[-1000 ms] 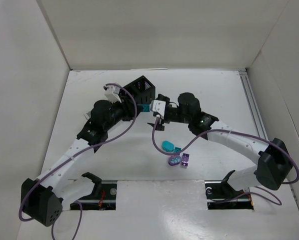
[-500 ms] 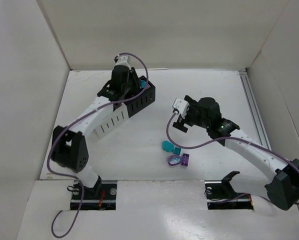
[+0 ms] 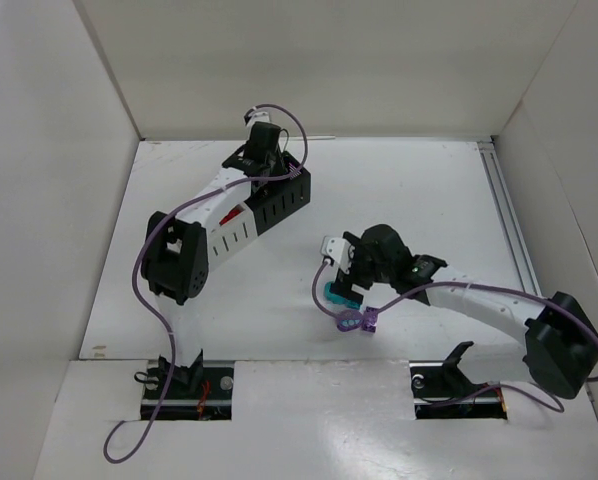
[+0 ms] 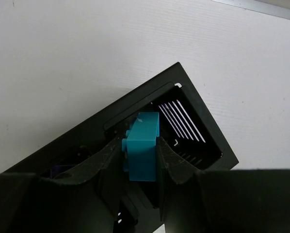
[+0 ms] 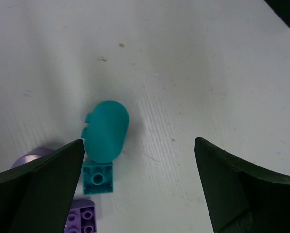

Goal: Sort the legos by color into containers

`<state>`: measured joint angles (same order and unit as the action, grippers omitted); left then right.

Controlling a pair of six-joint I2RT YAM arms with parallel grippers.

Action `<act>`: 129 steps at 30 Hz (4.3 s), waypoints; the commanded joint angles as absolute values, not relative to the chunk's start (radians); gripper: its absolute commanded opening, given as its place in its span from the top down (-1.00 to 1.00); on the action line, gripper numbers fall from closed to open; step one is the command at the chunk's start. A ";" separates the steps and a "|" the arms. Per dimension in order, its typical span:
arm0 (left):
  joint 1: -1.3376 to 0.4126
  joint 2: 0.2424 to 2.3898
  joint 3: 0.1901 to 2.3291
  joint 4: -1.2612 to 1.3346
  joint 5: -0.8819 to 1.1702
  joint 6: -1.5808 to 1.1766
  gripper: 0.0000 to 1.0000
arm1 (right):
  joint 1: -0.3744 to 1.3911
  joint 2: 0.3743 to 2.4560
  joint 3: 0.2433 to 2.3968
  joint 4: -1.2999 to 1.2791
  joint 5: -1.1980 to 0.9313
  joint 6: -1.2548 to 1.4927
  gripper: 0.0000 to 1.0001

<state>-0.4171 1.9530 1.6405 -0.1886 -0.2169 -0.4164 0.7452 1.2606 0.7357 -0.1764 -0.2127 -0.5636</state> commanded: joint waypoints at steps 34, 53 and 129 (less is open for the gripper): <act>-0.443 0.927 0.898 -0.066 -0.224 -0.500 -0.88 | 0.833 1.545 0.818 -0.032 -0.120 -0.498 0.28; -0.453 0.735 0.614 -0.058 0.012 -0.663 -0.98 | 0.629 1.868 1.583 -0.106 -0.273 -0.641 0.39; -1.195 1.824 1.279 -0.241 -0.346 -0.612 0.59 | 0.164 0.736 0.801 -0.419 0.250 -0.462 -0.99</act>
<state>-1.1896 1.9079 1.2442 -0.2276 -0.3115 -0.6281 0.1696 0.7471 0.8009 -0.4393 0.2401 -0.4564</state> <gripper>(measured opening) 0.325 0.994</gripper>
